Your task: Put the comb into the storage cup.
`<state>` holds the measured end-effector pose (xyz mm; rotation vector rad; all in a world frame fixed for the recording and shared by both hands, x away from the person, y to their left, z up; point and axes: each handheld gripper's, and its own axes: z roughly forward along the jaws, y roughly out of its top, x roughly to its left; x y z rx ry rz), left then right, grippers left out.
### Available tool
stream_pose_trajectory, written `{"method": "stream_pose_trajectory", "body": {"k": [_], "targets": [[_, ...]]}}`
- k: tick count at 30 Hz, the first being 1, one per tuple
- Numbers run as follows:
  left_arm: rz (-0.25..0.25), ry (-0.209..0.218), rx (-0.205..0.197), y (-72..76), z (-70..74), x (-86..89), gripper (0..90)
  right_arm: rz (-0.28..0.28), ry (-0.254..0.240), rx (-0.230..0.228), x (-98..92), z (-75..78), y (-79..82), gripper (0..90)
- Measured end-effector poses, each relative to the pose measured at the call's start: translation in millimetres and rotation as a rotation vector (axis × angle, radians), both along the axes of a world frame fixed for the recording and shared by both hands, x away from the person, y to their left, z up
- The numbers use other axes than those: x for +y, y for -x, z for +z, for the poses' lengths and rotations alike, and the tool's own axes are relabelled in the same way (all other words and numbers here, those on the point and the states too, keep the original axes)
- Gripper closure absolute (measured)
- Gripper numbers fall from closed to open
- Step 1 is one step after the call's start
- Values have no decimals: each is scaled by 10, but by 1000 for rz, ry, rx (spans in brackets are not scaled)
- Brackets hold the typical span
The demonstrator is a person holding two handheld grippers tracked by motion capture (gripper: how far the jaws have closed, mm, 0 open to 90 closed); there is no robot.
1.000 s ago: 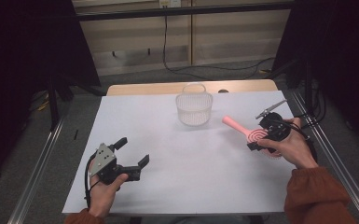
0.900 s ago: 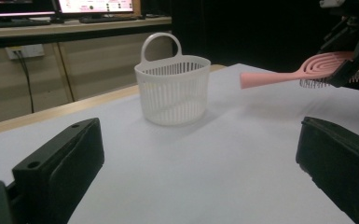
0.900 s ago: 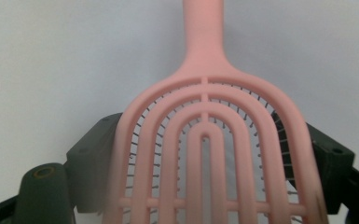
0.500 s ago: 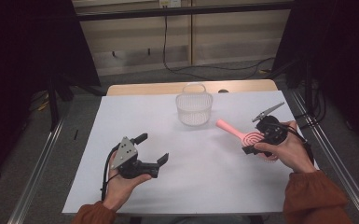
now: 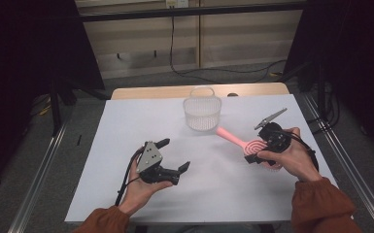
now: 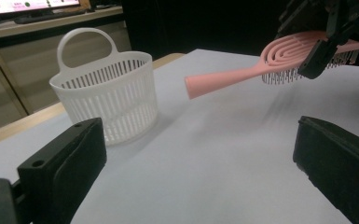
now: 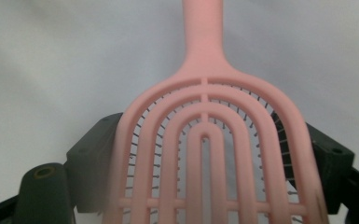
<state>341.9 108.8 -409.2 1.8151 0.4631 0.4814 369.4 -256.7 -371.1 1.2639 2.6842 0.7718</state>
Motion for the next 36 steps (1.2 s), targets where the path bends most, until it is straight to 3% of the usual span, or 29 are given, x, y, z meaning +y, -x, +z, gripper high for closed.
{"method": "stream_pose_trajectory", "body": {"k": [9, 13, 20, 28, 30, 32, 33, 36], "targets": [[-26, -11, -29, -100, 71, -232, 34, 57, -10, -10, 200, 68, -3, 204], [-43, -35, -70, -132, 82, -321, 41, 62, -21, -6, 244, 82, -32, 204], [-44, -37, -100, -250, 96, -391, 47, 78, -29, -13, 354, 109, -70, 204], [-62, -97, -181, -320, 90, -479, 60, 110, -40, -19, 485, 149, -107, 204], [-52, -107, -184, -326, 65, -484, 63, 120, -45, -10, 504, 120, -115, 204], [-42, -131, -174, -322, 19, -491, 61, 123, -40, -3, 510, 81, -116, 204], [-47, -161, -188, -317, 5, -495, 62, 127, -44, 1, 506, 66, -119, 204], [-49, -198, -221, -299, -23, -510, 73, 126, -47, 1, 507, 62, -115, 204]]}}
